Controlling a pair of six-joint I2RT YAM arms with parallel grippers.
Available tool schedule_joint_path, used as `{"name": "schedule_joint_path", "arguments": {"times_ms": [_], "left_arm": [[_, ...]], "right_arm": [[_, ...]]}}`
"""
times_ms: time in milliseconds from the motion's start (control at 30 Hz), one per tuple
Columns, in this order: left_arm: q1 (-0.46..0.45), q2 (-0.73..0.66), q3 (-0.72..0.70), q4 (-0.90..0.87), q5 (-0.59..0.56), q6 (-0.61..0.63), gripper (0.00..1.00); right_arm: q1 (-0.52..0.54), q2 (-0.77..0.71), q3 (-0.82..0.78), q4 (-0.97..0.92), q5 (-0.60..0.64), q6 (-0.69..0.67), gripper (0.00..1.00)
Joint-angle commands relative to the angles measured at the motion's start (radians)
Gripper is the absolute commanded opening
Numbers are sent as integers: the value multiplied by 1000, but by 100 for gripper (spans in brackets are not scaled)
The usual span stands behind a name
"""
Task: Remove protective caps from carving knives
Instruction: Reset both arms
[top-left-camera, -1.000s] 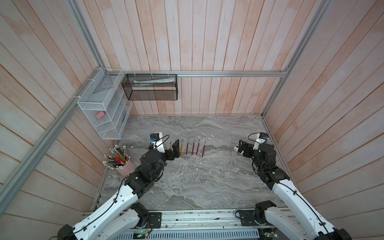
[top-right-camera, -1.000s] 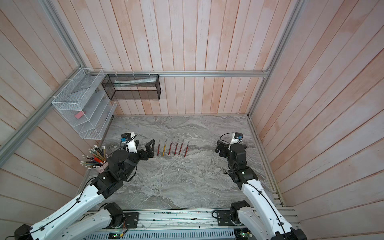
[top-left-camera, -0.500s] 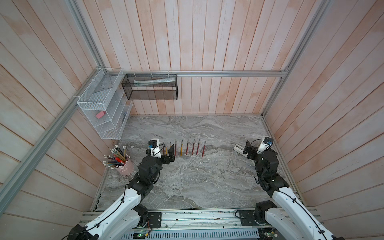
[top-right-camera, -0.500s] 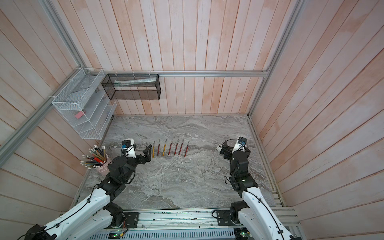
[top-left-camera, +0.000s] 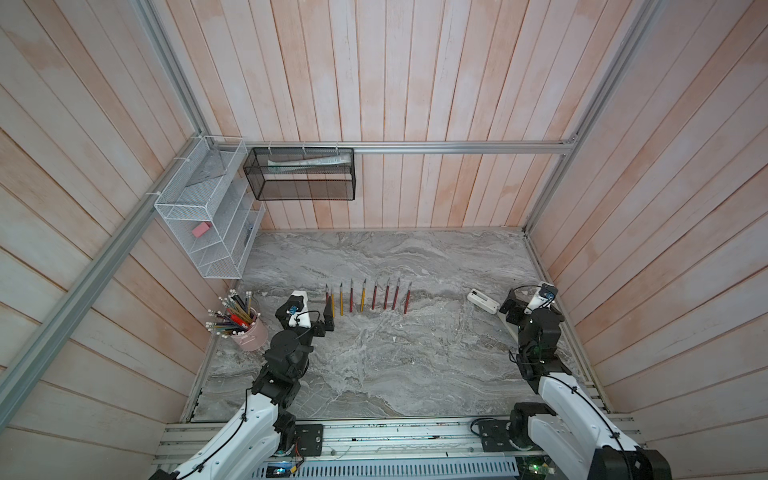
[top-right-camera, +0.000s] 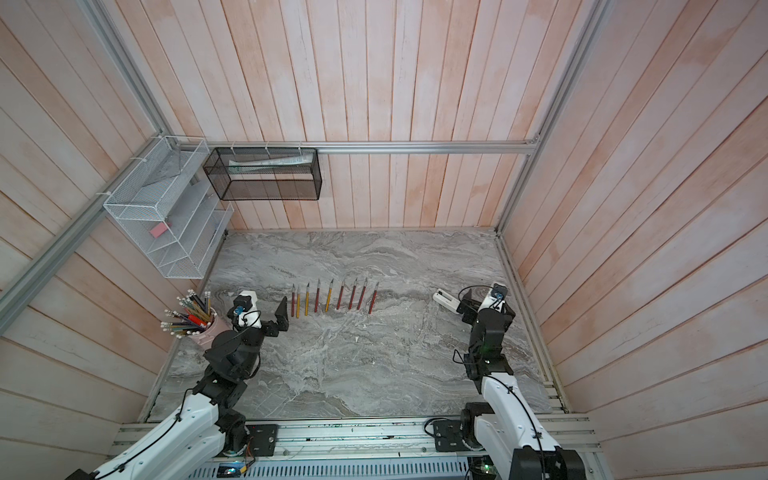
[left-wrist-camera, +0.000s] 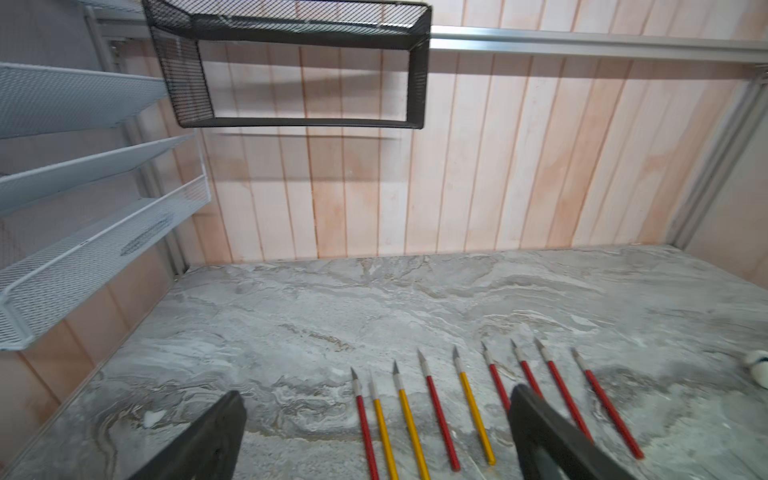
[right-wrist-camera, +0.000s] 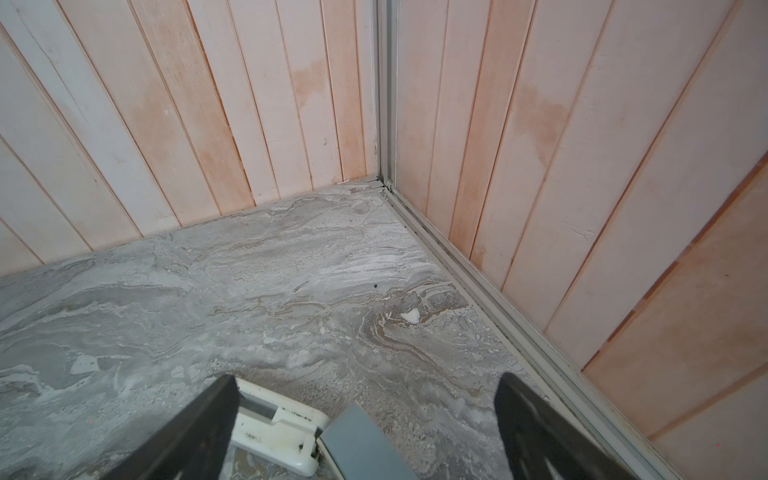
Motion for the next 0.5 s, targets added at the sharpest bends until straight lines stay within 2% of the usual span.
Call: {"name": "schedule_joint_path", "arguments": {"times_ms": [0,200,333,467], "left_arm": [[54,57,-41,112,-20,2,100],[167,224,-87,303,3,-30,100],[231,398,-95,468,36,-39,100],[256,497,-65,553,72,-36,100]], "right_arm": [[-9,50,4,95,-30,-1,98],[-15,116,-48,210,61,-65,98],[-33,182,-82,298,66,-22,98],[-41,278,-87,351,67,-3,98]]}}
